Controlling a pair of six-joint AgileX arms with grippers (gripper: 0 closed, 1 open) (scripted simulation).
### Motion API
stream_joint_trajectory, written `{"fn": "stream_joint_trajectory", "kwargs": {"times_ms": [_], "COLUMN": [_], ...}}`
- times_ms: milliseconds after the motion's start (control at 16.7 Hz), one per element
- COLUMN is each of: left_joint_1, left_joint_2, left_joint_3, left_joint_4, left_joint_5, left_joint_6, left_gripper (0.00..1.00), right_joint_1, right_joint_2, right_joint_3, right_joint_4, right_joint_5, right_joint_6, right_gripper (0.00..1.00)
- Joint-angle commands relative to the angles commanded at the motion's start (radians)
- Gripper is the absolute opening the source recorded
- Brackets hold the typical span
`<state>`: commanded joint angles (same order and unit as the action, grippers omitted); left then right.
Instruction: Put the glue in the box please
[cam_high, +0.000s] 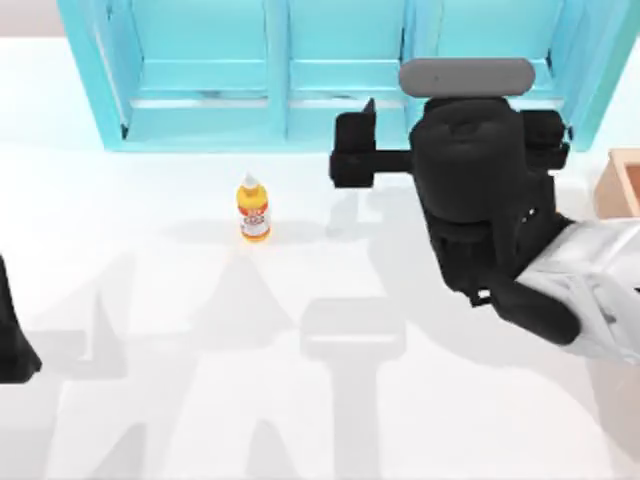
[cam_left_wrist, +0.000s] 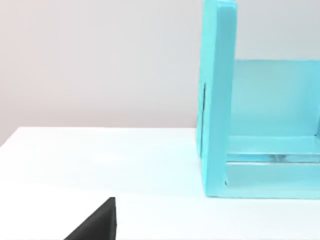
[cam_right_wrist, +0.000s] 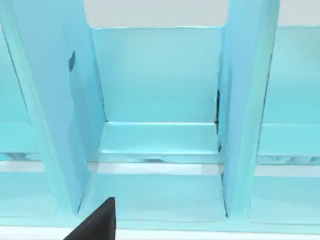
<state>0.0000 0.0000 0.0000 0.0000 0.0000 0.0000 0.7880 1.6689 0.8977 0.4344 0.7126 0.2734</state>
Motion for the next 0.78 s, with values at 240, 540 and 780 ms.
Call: {"fn": "stream_joint_trajectory", "kwargs": {"times_ms": [240, 540, 780], "left_joint_1": [0.000, 0.000, 0.000], "left_joint_2": [0.000, 0.000, 0.000], "left_joint_3": [0.000, 0.000, 0.000], "left_joint_4": [0.000, 0.000, 0.000], "left_joint_5": [0.000, 0.000, 0.000], "left_joint_6": [0.000, 0.000, 0.000], "left_gripper": [1.00, 1.00, 1.00], "right_joint_1": [0.166, 0.306, 0.327], "right_joint_2": [0.393, 0.698, 0.776], "right_joint_3": [0.191, 0.377, 0.435], "right_joint_4": [0.089, 0.177, 0.212], "right_joint_5": [0.149, 0.323, 0.399], "right_joint_6": [0.056, 0.112, 0.135], "right_gripper": [1.00, 1.00, 1.00]}}
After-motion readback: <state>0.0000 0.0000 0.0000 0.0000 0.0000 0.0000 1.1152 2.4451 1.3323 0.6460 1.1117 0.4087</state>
